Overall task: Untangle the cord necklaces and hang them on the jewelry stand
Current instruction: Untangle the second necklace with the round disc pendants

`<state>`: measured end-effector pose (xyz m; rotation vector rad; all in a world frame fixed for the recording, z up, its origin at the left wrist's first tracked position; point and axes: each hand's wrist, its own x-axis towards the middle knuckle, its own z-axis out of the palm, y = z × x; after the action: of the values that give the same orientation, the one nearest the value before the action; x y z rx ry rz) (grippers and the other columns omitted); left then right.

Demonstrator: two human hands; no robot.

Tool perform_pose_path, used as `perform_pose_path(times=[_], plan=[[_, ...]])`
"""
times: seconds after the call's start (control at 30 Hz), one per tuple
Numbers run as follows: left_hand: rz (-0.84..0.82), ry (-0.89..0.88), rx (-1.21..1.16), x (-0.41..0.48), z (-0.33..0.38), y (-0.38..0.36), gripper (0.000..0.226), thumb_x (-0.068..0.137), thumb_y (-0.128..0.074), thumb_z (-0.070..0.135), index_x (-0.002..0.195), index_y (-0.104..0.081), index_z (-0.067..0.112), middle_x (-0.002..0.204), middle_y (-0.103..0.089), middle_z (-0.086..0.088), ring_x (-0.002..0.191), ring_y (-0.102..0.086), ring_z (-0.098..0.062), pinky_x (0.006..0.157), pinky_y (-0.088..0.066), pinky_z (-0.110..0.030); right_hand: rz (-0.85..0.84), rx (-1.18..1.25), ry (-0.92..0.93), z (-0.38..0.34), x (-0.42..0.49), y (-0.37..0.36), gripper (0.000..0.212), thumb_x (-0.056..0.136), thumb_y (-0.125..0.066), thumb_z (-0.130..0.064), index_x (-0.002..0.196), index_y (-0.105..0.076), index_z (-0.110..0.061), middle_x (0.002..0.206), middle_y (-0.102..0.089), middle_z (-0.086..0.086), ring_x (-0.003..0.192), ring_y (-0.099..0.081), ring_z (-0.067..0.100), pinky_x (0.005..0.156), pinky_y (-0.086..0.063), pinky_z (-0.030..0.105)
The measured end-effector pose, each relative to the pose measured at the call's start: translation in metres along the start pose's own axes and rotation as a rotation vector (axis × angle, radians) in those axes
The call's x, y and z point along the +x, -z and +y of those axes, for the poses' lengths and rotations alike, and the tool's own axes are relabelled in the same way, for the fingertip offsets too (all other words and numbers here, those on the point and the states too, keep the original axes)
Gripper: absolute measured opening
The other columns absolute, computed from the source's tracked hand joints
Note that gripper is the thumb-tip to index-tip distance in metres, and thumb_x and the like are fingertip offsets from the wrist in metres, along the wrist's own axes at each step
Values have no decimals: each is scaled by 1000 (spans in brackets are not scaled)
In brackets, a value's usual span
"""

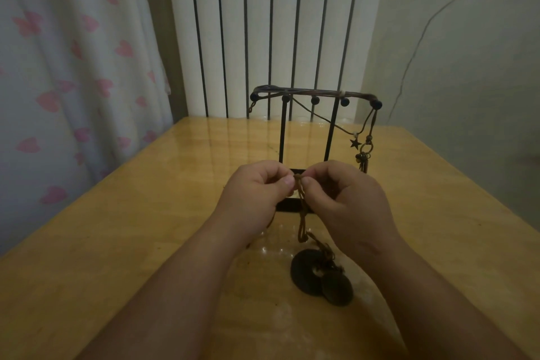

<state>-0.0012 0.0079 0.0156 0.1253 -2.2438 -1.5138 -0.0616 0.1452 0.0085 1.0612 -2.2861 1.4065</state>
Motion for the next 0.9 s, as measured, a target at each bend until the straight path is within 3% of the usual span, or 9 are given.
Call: perform_pose_path(times=[0.33,0.6,0.7,0.8,0.9], plan=[[-3,-14,24,1,-2,0,18,97,-57,16,85,-69,22,84,-68,0,88,-64,-18,87,-55,-44,35,-53,9,1,1,-2,6,85,-49,-42,85,-54,-43,79,-60,-13,74,-58,2,62,-47,15],[-16,-37,76,0,-3,-1,15,96,-59,17,90,-72,21,90,-72,-1,93,-66,-16,89,-56,-46,-23,-93,0,-4,0,-2,5,81,-47,-40,77,-50,-39,72,-53,-13,69,-51,-3,56,-41,10],[-17,-38,92,0,-2,-2,13,95,-60,18,93,-72,22,92,-71,3,93,-65,-12,87,-56,-39,-32,-128,-8,-3,1,-1,6,81,-45,-41,77,-48,-38,72,-51,-12,65,-48,3,56,-36,15],[124,-57,109,0,1,1,18,93,-62,14,104,-68,27,97,-65,11,89,-60,0,72,-51,-17,-66,-147,-26,-2,1,-1,4,81,-45,-40,81,-49,-38,77,-53,-13,68,-49,4,59,-37,16],[217,-107,98,-1,5,9,16,91,-62,13,89,-66,28,80,-62,8,70,-57,3,56,-46,-13,-81,-181,-32,-1,1,1,5,86,-51,-36,83,-49,-39,81,-53,-14,72,-52,3,62,-42,16]])
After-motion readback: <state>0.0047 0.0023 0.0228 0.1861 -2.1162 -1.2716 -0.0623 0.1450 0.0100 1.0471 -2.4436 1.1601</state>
